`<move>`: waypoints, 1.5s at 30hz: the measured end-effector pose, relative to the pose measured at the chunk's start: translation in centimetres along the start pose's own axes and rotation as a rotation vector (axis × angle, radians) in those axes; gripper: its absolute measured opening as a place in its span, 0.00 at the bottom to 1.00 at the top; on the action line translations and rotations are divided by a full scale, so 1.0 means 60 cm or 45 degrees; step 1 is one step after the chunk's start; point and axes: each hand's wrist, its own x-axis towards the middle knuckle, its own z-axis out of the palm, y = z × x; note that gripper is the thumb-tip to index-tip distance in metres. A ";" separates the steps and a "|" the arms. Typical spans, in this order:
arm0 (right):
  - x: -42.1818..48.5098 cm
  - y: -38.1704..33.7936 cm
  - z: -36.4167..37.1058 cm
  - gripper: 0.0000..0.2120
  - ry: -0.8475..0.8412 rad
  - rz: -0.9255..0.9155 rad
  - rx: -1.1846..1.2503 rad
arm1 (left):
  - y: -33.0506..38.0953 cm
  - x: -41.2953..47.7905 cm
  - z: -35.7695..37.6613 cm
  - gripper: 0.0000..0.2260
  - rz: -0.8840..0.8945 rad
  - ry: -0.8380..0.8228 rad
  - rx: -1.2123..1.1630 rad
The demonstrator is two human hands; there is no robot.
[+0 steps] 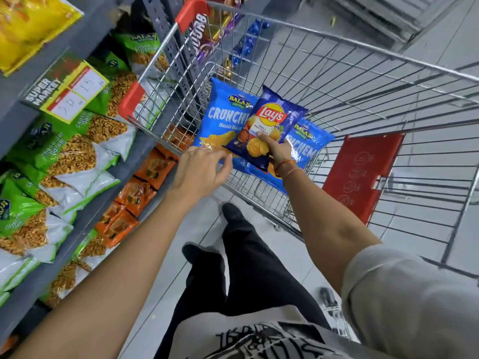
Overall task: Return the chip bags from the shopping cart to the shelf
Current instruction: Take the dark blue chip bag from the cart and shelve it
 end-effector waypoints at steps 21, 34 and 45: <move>-0.463 -0.346 0.241 0.20 -0.901 -0.947 -0.131 | -0.052 -0.138 -0.482 0.15 -0.145 1.053 0.079; -0.922 -0.365 0.524 0.08 -1.799 -1.208 0.027 | -0.177 -0.566 -0.775 0.17 -0.667 1.667 0.796; -1.127 -0.246 0.763 0.12 -1.992 -1.278 -0.110 | -0.273 -0.717 -0.788 0.33 -1.237 1.463 0.779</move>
